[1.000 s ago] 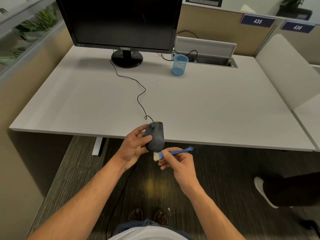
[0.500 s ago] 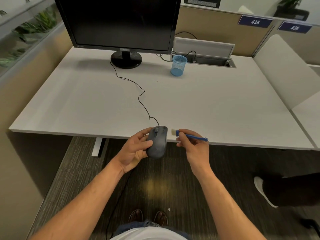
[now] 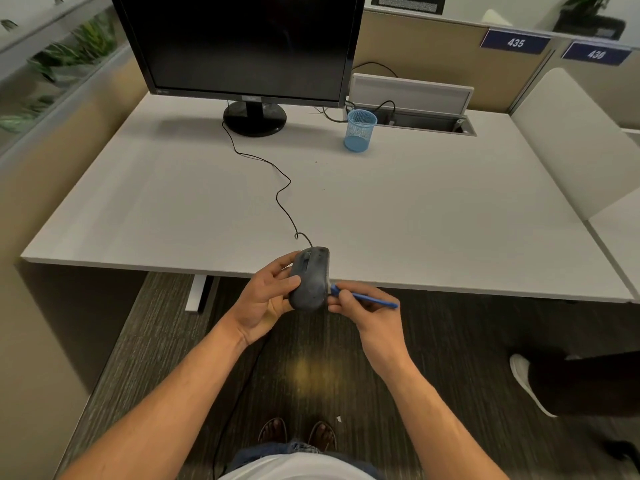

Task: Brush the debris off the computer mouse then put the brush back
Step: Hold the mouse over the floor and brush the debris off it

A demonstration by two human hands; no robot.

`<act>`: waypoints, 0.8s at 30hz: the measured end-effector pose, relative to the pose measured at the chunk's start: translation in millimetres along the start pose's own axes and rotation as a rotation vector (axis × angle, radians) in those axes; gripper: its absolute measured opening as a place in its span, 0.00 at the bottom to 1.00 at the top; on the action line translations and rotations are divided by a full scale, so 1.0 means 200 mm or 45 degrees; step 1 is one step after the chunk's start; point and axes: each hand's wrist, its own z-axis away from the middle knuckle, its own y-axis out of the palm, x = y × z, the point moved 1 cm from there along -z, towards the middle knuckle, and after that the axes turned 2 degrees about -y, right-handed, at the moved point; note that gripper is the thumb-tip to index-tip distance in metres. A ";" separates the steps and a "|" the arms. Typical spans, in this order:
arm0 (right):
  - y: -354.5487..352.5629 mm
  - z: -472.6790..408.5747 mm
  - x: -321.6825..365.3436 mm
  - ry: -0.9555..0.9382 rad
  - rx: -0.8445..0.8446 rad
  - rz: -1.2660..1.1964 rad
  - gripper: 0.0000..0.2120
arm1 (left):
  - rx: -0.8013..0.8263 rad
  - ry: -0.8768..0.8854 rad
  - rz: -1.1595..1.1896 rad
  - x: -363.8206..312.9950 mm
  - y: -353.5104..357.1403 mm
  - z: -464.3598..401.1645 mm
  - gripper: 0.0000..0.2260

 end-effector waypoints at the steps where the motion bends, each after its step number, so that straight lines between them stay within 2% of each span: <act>1: 0.00 0.02 -0.01 0.015 0.021 -0.007 0.08 | -0.003 -0.001 0.001 0.00 -0.01 0.00 0.34; 4: -0.02 0.06 -0.02 0.024 0.084 0.005 0.09 | -0.009 0.011 -0.013 0.00 -0.01 -0.02 0.28; 8: -0.05 0.08 -0.01 -0.001 0.177 0.046 0.09 | -0.015 0.004 -0.012 0.00 -0.01 -0.03 0.35; 11: -0.08 0.07 0.01 -0.019 0.198 0.067 0.09 | -0.022 0.002 -0.035 0.01 -0.01 -0.03 0.29; 13: -0.10 0.05 0.02 -0.027 0.152 0.041 0.09 | -0.020 -0.004 -0.030 0.01 -0.01 -0.03 0.30; 16: -0.11 -0.01 0.05 -0.047 0.032 0.023 0.09 | 0.007 -0.018 -0.056 0.01 0.00 -0.02 0.38; 20: -0.09 -0.12 0.08 -0.041 -0.148 0.037 0.11 | 0.052 -0.018 -0.122 0.02 0.01 -0.02 0.32; 24: -0.08 -0.19 0.08 0.012 -0.191 0.028 0.09 | 0.062 -0.032 -0.157 0.03 0.02 -0.01 0.33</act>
